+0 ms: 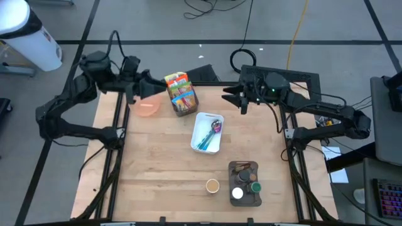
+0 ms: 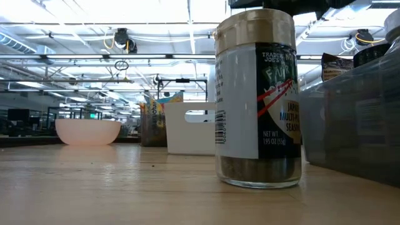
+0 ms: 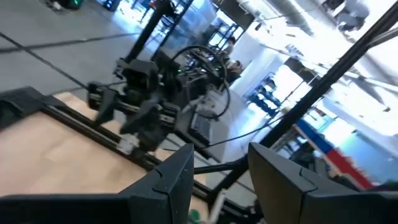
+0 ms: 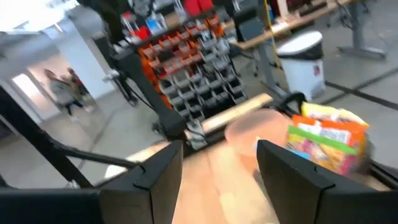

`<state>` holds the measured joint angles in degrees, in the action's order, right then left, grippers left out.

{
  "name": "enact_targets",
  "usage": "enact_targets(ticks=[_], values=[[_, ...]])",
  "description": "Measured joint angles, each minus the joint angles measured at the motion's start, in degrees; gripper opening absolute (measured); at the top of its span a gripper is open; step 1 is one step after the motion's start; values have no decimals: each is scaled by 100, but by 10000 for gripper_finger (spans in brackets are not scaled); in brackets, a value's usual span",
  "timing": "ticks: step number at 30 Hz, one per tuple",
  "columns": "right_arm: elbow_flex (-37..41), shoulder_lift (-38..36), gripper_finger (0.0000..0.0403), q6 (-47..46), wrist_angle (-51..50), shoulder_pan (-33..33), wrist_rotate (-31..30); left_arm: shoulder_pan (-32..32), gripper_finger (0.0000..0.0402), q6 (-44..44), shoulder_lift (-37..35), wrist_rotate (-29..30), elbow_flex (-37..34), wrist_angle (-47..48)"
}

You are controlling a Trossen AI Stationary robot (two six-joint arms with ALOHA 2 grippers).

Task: Pick & Place Food Item
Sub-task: Put the gold seasoning bottle into the bottom black bin

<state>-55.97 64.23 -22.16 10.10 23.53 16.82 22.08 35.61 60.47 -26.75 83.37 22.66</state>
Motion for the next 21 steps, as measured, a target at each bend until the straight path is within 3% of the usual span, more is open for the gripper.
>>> enact_targets(ticks=[10, 16, 21], values=[[589, -2, 199, -460, 1483, -302, 0, -658, 161, 807, 44, 477, -6, -682], [647, -2, 199, -719, 1620, -486, 0, -820, 161, 19, 291, 1055, -2, -1666], [647, -2, 199, -731, 1627, -677, 52, -876, 161, -94, 521, 1290, -2, -1945]])
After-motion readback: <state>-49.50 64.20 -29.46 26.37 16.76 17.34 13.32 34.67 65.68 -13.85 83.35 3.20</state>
